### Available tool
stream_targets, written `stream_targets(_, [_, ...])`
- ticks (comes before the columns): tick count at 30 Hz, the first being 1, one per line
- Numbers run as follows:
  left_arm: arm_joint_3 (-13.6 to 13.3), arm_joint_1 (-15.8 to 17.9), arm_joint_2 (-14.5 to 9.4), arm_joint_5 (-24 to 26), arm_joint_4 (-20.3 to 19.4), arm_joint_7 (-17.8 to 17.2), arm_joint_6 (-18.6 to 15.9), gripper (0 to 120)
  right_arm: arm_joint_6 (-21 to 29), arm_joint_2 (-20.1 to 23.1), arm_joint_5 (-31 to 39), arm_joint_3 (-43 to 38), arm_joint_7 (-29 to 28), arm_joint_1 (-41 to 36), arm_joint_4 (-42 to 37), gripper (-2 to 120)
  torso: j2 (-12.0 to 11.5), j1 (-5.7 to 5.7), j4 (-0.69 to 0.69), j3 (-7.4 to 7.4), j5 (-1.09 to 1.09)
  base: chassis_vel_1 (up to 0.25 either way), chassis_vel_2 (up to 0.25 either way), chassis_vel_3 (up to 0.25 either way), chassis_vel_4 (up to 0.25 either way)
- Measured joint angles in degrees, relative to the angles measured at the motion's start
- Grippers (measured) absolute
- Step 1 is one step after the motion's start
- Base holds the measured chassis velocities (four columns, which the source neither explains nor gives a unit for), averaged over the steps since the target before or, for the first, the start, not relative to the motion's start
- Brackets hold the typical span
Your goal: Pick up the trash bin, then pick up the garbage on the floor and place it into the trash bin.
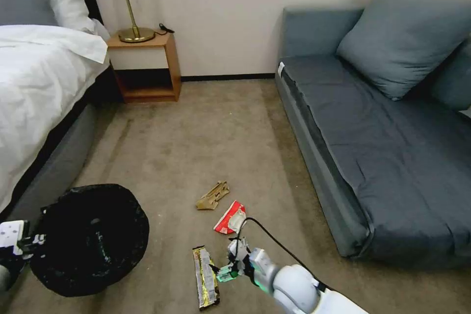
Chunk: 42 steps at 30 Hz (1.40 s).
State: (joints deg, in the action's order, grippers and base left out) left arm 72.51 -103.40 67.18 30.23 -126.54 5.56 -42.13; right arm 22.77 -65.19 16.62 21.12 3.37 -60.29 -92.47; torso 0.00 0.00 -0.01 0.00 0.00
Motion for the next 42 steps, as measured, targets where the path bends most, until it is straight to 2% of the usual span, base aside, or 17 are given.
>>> stream_targets(5, [-0.46,-0.61,0.83,-0.21,-1.19,-0.14,0.0,2,4.92,-1.15,3.12,3.95,-2.93,3.18,3.55,100,0.0,0.0,0.01,0.0,0.0,0.0,0.0,0.0,0.0])
stream_targets(11, [-0.78,-0.63,0.68,-0.3,-1.34,-0.15,0.0,2,7.03,-2.47,7.51,7.09,-4.13,5.82,7.73,100,0.0,0.0,0.0,0.0,0.0,0.0,0.0,0.0,0.0])
stream_targets(19, [-0.48,-0.46,-0.23,-0.31,-0.27,-0.15,0.0,2,9.16,-6.31,14.62,9.04,-4.59,9.31,13.8,100,0.0,0.0,0.01,0.0,0.0,0.0,0.0,0.0,0.0])
stream_targets(31, [-0.6,-0.48,-0.53,-0.26,0.3,-0.1,0.0,2,8.82,-11.96,13.39,9.18,-4.58,10.82,21.38,100,0.0,0.0,0.01,0.0,0.0,0.0,0.0,0.0,0.0])
stream_targets(34, [-0.5,-0.38,-0.93,-0.2,0.33,-0.07,0.0,2,8.49,-12.73,12.35,9.18,-4.7,10.84,22.45,92,0.0,0.0,0.01,0.0,0.0,0.0,0.0,0.0,0.0])
stream_targets(35, [-0.48,-0.35,-1.0,-0.19,0.31,-0.07,0.0,2,8.41,-12.71,12.15,9.2,-4.71,10.76,22.43,86,0.0,0.0,0.01,0.0,0.0,0.0,0.0,0.0,0.0])
stream_targets(36, [-0.48,-0.35,-1.0,-0.19,0.31,-0.07,0.0,2,8.41,-12.71,12.15,9.2,-4.71,10.76,22.43,86,0.0,0.0,0.01,0.0,0.0,0.0,0.0,0.0,0.0])
stream_targets(39, [-0.67,-0.21,-1.04,0.07,0.28,-0.07,0.0,2,8.22,-12.66,11.12,9.41,-4.7,10.42,22.5,71,0.0,0.0,0.01,0.0,0.0,0.0,0.0,0.0,0.0])
stream_targets(42, [-0.83,-0.19,-1.06,0.3,0.31,-0.07,0.0,2,7.93,-12.93,10.43,9.32,-4.66,10.28,23.06,63,0.0,0.0,-0.01,-0.01,-0.01,0.0,0.0,0.0,0.0])
